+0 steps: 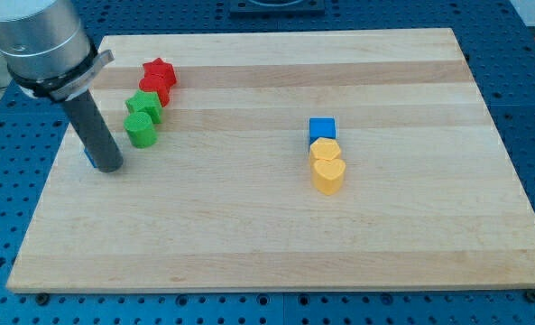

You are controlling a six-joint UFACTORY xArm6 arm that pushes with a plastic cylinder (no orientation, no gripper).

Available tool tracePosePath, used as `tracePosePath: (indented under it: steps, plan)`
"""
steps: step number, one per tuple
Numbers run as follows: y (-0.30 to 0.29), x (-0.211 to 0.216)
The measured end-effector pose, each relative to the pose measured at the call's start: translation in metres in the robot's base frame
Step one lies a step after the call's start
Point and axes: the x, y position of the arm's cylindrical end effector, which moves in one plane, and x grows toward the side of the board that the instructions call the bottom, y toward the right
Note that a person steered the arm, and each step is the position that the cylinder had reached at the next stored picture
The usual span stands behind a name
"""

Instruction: Place the blue cube below blue triangle

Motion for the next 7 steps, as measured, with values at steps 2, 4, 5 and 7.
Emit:
tracePosePath:
  steps: [2,4,5,7]
  plan:
    - [-0.022,-0.007]
    - [-0.023,-0.035]
    - [-0.021,-0.008]
    - [0.133,0.027]
